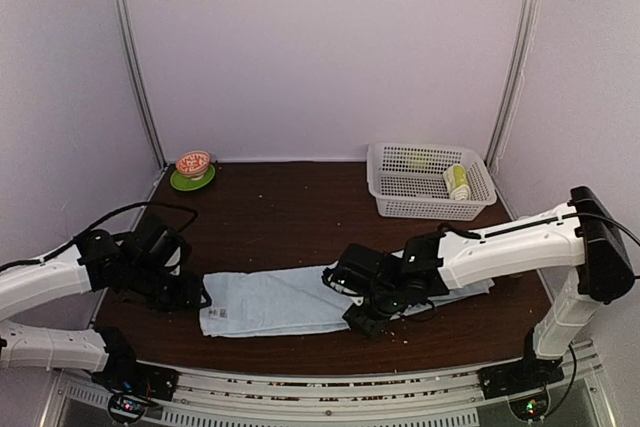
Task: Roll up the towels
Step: Smooth out the towel at the center of the board.
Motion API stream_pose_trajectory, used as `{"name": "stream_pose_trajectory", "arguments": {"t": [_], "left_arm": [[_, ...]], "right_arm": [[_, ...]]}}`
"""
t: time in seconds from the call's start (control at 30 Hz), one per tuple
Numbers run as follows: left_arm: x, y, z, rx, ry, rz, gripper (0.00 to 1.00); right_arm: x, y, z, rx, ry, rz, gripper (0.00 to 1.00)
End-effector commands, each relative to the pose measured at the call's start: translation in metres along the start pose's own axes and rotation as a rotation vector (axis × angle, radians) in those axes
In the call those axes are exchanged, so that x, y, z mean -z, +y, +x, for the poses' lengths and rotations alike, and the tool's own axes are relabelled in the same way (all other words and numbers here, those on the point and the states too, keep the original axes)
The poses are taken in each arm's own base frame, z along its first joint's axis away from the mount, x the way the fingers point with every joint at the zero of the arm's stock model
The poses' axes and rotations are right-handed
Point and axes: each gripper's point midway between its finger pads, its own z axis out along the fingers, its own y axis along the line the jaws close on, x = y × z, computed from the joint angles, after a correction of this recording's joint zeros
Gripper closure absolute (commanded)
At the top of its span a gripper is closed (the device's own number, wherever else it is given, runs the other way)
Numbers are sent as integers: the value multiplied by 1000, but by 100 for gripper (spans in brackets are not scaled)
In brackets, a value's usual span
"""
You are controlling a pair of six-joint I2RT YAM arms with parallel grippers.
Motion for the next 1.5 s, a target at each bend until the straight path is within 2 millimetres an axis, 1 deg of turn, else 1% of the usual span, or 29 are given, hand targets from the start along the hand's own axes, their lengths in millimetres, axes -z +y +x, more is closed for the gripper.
{"name": "stream_pose_trajectory", "arguments": {"t": [0.0,0.07,0.1,0.13,0.17,0.27,0.33,0.37,0.4,0.47,0.53,0.6,0.63,0.77,0.87,0.97,1.1,1.17,1.37,1.47], "left_arm": [[33,-15,-29,-50,-109,30,39],[30,-17,-39,-50,-117,20,39],[25,-21,-43,-53,-111,16,40],[21,-28,-47,-56,-101,26,43],[15,-37,-50,-66,-81,44,47],[0,-74,-61,-117,-53,121,56],[-11,-91,-62,-151,-26,142,61],[-19,-96,-60,-164,-5,149,64],[-28,-99,-56,-169,18,150,67],[-47,-97,-44,-179,71,142,72],[-66,-87,-30,-179,127,116,77],[-78,-73,-19,-179,160,71,81],[-82,-66,-15,-179,172,49,82],[-97,-27,4,-167,238,-89,89],[-102,7,15,-98,274,-158,95],[-98,38,19,-9,270,-210,100],[-85,69,12,94,223,-270,100],[-79,80,7,130,201,-300,100],[-64,104,-7,222,149,-393,100],[-55,115,-20,259,109,-427,100]], "right_arm": [[21,-23,-9,-95,-72,27,47],[24,-37,-13,-144,-103,76,47],[25,-46,-16,-174,-119,106,47],[25,-55,-17,-215,-131,130,48],[25,-63,-17,-246,-140,147,48],[20,-88,-10,-353,-152,192,49],[15,-101,-3,-412,-155,208,49],[13,-106,0,-436,-153,216,50],[10,-111,5,-457,-147,223,50],[8,-120,11,-487,-139,248,50],[8,-127,17,-509,-136,276,50],[10,-134,20,-538,-146,294,50],[11,-137,21,-555,-156,301,50],[22,-148,20,-618,-202,329,49],[30,-154,17,-652,-233,349,49],[36,-160,18,-686,-251,374,49],[40,-169,25,-736,-262,416,48],[40,-171,29,-758,-264,426,48],[37,-177,48,-824,-264,442,48],[35,-181,58,-867,-259,433,48]]}}
